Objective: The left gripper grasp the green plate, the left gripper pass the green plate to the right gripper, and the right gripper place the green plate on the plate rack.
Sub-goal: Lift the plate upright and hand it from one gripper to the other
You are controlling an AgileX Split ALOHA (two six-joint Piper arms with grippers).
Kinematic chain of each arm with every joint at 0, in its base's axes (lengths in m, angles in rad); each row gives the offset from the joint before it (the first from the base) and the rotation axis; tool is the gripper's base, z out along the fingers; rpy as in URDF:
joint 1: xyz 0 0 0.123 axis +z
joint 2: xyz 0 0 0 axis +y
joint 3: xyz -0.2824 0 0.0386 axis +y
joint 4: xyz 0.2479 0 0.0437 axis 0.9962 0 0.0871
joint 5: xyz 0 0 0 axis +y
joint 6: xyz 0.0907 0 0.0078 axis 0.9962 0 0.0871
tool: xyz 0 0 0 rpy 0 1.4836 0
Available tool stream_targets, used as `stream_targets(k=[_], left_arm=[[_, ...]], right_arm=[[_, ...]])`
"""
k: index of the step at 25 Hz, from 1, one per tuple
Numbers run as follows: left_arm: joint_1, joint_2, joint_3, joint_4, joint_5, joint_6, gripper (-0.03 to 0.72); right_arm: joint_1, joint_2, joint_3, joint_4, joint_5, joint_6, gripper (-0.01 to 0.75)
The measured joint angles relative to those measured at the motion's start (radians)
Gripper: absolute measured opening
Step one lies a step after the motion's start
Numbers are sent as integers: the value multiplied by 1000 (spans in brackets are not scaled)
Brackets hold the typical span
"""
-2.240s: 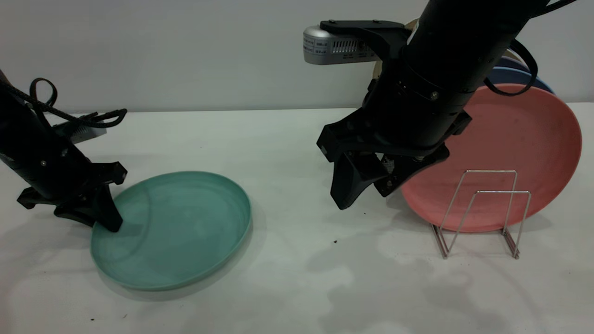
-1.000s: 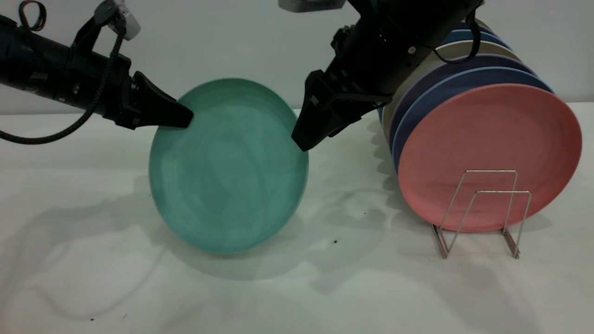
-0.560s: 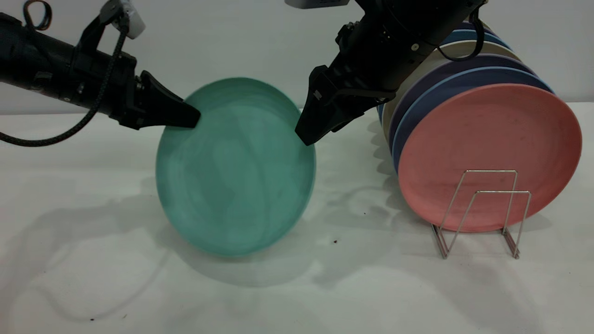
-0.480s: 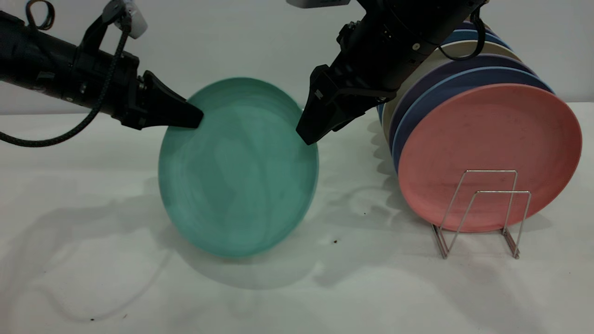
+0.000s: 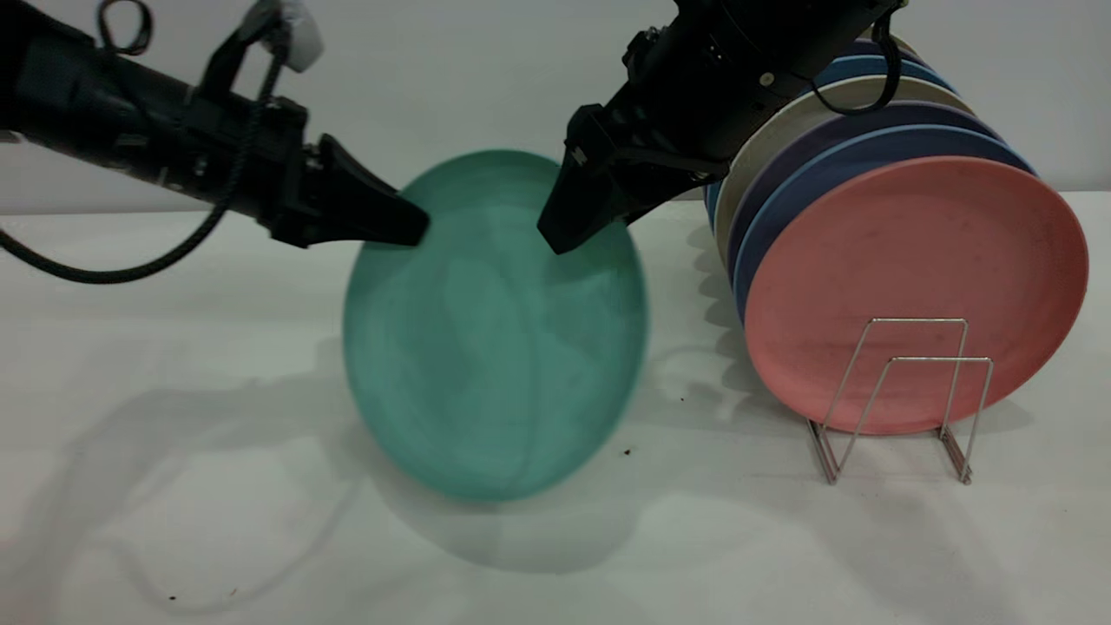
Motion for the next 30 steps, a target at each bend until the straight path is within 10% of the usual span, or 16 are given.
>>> stream_targets(k=[5, 11, 18, 30], left_arm=[[-21, 0, 0, -75, 25, 9, 23], [-20, 1, 0, -83, 44, 9, 23], [-19, 1, 0, -88, 45, 2, 54], [-19, -4, 0, -99, 63, -219, 656]], right_arm=[[-1, 36, 0, 11, 5, -2, 446], [-8, 50, 0, 12, -15, 0, 159], [-10, 52, 0, 17, -20, -13, 159], [-7, 44, 0, -16, -5, -52, 154]])
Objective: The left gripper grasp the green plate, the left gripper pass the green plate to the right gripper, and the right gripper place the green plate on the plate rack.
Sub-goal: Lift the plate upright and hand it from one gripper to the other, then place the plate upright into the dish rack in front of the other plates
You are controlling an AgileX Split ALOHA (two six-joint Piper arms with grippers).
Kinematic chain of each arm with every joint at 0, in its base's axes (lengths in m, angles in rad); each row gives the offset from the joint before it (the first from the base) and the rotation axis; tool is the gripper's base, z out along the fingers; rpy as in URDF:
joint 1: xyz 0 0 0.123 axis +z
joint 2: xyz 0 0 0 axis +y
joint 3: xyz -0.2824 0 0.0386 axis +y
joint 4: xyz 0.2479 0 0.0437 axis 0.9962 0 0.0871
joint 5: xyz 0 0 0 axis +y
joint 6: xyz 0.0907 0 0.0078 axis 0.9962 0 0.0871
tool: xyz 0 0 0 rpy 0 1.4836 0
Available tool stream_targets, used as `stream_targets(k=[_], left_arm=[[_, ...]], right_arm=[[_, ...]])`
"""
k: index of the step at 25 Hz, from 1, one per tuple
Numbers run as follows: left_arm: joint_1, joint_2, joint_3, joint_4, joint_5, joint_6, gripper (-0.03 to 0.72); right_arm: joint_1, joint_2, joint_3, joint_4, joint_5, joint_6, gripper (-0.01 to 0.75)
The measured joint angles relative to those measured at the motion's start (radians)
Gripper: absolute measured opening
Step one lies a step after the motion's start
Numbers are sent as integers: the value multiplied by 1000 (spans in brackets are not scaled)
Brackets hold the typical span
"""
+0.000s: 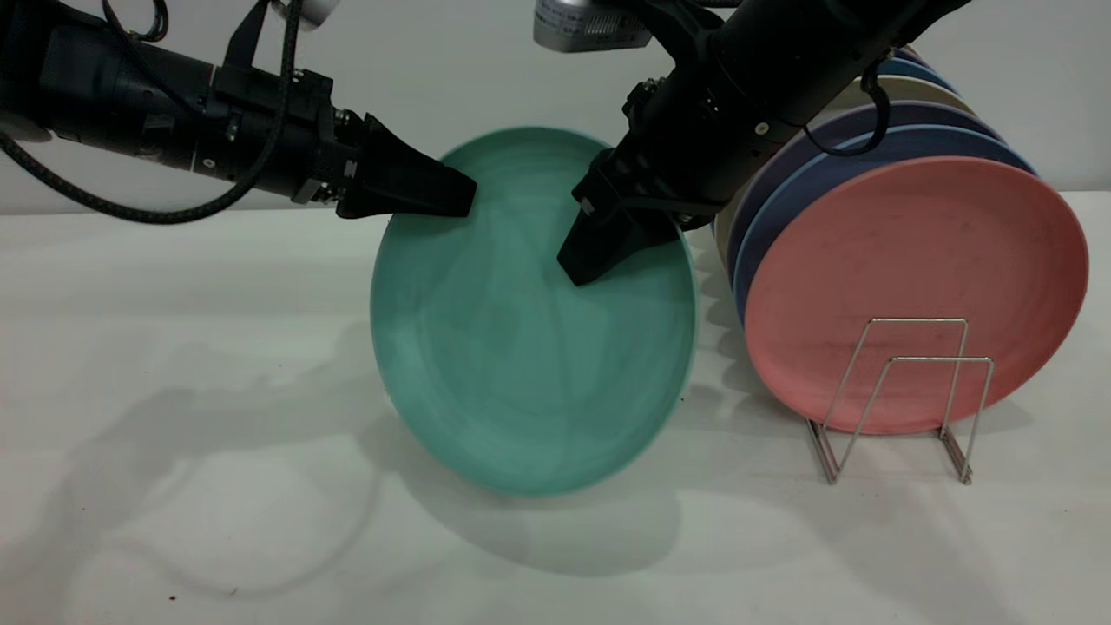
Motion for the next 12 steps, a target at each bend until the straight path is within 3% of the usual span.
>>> stream_targets(k=[4, 9, 12], left_arm=[[7, -32, 0, 42, 15, -104, 674], [33, -111, 0, 149, 62, -232, 626], [45, -155, 0, 200, 68, -264, 600]], right_arm=[[-31, -40, 0, -76, 6, 10, 152], [-74, -57, 0, -209, 46, 33, 152], [-74, -69, 0, -274, 102, -47, 151]])
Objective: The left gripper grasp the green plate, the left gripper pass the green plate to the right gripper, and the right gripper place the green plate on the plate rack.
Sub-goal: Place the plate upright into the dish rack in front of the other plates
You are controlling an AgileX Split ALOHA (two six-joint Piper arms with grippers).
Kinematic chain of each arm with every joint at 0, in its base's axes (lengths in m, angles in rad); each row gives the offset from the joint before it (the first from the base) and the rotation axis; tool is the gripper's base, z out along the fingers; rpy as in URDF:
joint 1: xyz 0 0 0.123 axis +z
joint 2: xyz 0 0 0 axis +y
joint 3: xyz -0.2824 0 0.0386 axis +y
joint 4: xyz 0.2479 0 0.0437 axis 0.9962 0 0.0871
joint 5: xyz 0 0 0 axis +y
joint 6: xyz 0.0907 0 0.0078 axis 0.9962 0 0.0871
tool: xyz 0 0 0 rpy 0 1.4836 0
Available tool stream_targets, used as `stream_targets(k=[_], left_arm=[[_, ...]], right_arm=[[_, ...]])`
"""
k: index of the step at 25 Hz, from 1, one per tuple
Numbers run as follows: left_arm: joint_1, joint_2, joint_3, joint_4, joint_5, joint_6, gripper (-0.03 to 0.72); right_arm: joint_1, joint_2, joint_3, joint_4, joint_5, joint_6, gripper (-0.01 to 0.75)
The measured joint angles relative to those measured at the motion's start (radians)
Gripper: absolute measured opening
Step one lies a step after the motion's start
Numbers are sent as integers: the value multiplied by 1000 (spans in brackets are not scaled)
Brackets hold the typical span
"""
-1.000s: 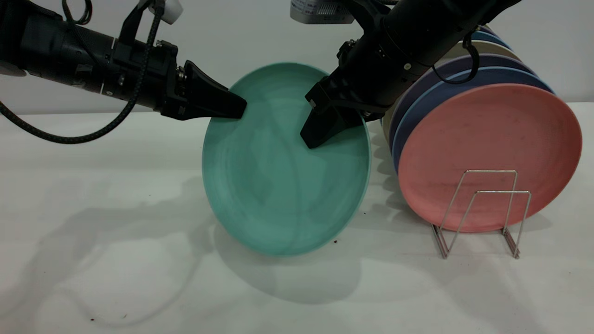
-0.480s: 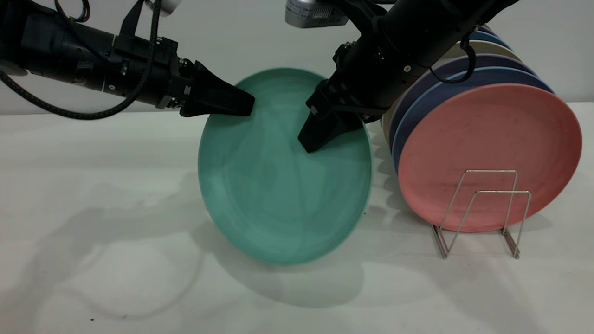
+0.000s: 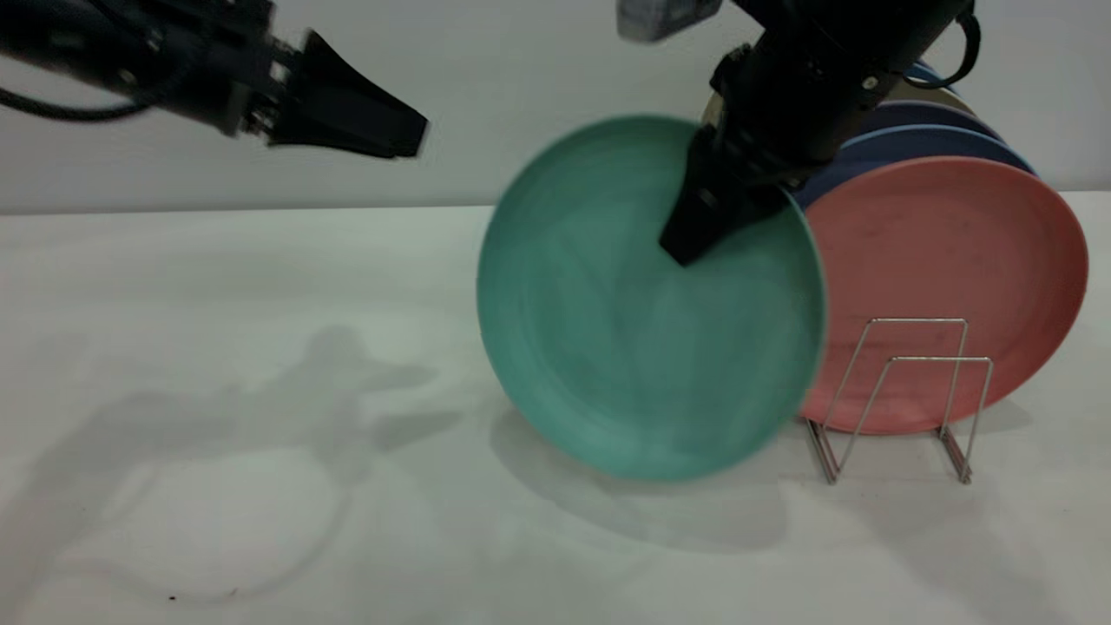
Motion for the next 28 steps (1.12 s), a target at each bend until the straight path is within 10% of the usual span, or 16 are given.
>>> stream_targets(k=[17, 28], left_arm=[[36, -29, 0, 45, 0, -11, 585], [36, -29, 0, 45, 0, -12, 585]], right_arm=[[-203, -268, 0, -130, 202, -426, 149], [-273, -267, 56, -133, 114, -500, 149]])
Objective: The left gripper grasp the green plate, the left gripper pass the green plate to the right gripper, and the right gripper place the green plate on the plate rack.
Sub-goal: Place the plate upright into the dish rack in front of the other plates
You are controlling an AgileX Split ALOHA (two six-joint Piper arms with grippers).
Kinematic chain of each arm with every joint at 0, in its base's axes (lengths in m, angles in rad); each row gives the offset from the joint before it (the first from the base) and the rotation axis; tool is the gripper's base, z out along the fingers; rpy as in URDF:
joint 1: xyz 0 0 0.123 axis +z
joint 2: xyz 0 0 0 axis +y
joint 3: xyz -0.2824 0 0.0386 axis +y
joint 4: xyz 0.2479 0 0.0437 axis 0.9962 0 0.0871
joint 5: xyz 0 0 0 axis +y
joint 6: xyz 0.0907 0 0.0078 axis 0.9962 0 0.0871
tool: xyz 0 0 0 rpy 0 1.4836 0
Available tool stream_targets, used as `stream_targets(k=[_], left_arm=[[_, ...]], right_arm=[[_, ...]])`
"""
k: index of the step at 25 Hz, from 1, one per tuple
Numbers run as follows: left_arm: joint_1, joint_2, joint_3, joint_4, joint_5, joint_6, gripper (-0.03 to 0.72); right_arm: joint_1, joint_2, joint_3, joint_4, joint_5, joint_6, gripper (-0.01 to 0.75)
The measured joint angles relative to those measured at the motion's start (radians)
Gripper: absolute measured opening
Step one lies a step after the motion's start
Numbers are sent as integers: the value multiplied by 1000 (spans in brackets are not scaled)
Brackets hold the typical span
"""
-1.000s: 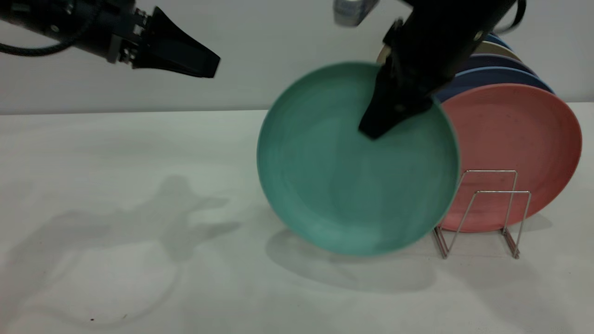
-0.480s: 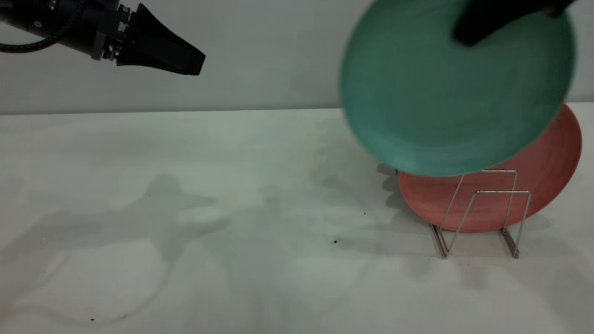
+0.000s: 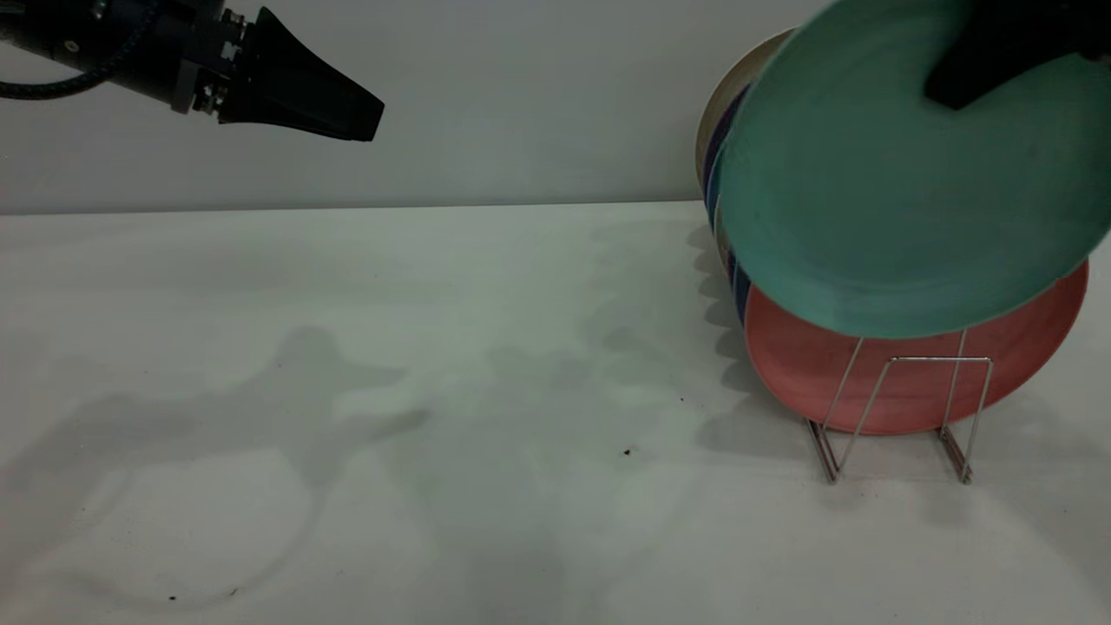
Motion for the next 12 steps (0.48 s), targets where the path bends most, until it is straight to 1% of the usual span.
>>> stream_targets(k=[4, 12], left_arm=[[0, 0, 0, 0, 0, 0, 585], [0, 0, 0, 1, 0, -1, 585]], right_arm=[[-18, 0, 1, 0, -3, -4, 149], [-21, 5, 1, 2, -3, -5, 148]])
